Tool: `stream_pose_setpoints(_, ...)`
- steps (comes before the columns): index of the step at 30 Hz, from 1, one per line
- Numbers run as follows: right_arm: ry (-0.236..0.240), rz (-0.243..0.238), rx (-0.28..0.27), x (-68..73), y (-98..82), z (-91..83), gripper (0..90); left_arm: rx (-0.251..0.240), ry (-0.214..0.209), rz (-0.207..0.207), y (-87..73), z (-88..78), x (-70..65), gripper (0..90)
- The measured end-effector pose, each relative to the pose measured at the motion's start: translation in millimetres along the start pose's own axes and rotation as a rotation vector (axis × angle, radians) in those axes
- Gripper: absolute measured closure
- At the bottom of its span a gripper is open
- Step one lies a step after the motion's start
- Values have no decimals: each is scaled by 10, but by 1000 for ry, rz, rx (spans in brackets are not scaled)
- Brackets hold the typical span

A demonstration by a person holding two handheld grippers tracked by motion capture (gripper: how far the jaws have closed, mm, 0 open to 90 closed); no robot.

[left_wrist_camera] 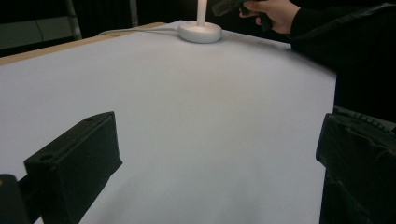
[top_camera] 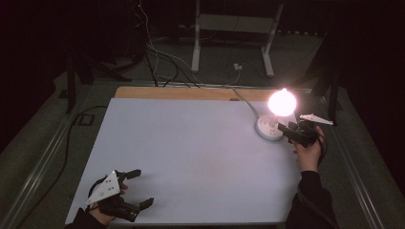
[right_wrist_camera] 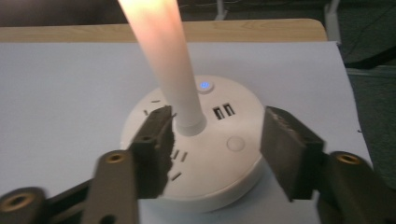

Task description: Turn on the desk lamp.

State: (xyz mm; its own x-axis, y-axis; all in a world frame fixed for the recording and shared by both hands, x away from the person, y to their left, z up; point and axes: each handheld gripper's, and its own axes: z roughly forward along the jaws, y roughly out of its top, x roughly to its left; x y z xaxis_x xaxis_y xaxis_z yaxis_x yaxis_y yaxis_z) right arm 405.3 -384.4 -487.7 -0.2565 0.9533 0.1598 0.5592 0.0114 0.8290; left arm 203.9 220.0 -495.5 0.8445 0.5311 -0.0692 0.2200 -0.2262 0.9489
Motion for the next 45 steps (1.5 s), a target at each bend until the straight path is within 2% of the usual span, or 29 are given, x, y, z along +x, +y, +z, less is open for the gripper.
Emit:
stream_pose_setpoints(4,25,-1,-34,17,-7,-78,326,0,0,1,-1,1,0,3)
stream_pose_setpoints(7,39,14,-44,50,-17,-132,173,-1,1,1,0,-2,3,3)
stream_pose_setpoints(12,115,3,-47,123,-32,-248,15,-2,-1,1,1,-7,2,3)
stream_pose_setpoints(14,149,-4,-43,158,-30,-286,0,-1,-2,0,1,-6,6,3)
stream_pose_setpoints(17,173,-19,-45,212,-37,-339,0,-3,-3,-1,0,-7,9,3)
stream_pose_setpoints(21,171,-43,-47,295,-73,-386,0,-3,-3,-1,1,-9,8,2)
stream_pose_setpoints(24,198,-48,-70,356,-107,-415,0,-3,-5,0,1,-9,1,3)
stream_pose_setpoints(26,206,-60,-65,404,-115,-438,0,-2,-5,0,0,-10,1,3)
stream_pose_setpoints(33,296,-84,-46,591,-188,-529,0,-7,-6,-2,3,-12,2,2)
stream_pose_setpoints(35,306,-109,-47,645,-229,-555,0,-2,-8,-1,-2,-12,-1,3)
stream_pose_setpoints(36,306,-122,-31,674,-254,-564,0,-2,-8,-1,-2,-14,-1,3)
stream_pose_setpoints(39,319,-130,-20,721,-314,-588,0,-9,-9,-1,3,-18,-1,3)
stream_pose_setpoints(42,335,-118,-20,752,-370,-620,0,-6,-11,1,3,-15,-5,3)
stream_pose_setpoints(45,329,-139,-16,789,-427,-655,0,-7,-13,3,5,-15,-6,3)
